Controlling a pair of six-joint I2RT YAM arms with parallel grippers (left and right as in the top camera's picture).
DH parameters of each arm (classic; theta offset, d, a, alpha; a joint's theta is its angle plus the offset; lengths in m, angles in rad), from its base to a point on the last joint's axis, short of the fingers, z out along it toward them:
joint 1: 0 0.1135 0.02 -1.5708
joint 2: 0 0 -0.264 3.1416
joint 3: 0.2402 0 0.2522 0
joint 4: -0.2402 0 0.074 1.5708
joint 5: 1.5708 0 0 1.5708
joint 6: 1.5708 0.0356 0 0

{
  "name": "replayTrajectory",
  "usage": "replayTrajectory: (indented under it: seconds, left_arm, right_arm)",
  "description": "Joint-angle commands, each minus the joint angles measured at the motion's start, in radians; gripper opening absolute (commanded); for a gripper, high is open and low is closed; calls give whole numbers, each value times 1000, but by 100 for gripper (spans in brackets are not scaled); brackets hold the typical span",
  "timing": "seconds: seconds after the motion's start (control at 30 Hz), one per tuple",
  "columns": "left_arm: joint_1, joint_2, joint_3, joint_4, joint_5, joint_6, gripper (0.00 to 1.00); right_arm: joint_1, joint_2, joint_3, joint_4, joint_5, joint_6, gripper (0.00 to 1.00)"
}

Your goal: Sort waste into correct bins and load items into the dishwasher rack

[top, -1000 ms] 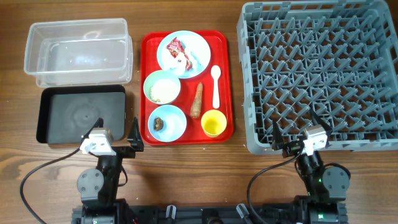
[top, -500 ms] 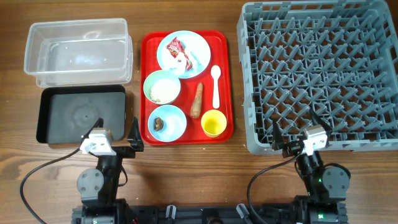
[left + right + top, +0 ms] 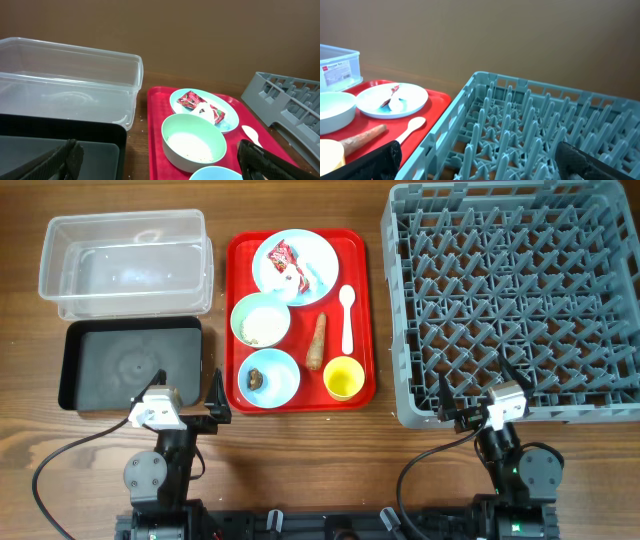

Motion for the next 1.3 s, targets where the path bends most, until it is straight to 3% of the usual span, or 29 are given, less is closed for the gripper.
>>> replayTrajectory:
  seconds: [0.0,0.13,0.33,0.53,0.7,0.93,1.0,1.03,1.17,1.27]
  left_arm:
    - [0,-8,-11,2,-10,5,100]
    - [0,-8,-11,2,-10,5,100]
    - [0,-8,-11,2,-21,4,100]
    - [1,2,25,45,42,-68,100]
    - [1,139,183,17,42,-66,100]
    - [0,695,705,-195,112,-66,100]
    - [-6,866,898,-320,114,-66,100]
    - [-27,1087,1167,-505,114,-67,100]
    - [-98,1418,1570,-765,97,-63,100]
    - [-192,1712,1908,-942,-17,-63,100]
  right_arm:
    - [6,-3,-1,13,16,-134,100]
    - [6,-3,-1,14,15,-276,100]
    - [6,-3,-1,26,-77,-302,100]
    - [6,-2,60,60,-87,-201,100]
    - [6,66,171,60,-29,-111,100]
    - [6,412,476,-29,-40,-3,100]
    - [6,505,562,-100,-42,20,100]
    - [6,628,679,-206,-60,18,100]
    - [6,789,827,-349,-68,20,100]
    - [6,890,880,-381,-160,106,100]
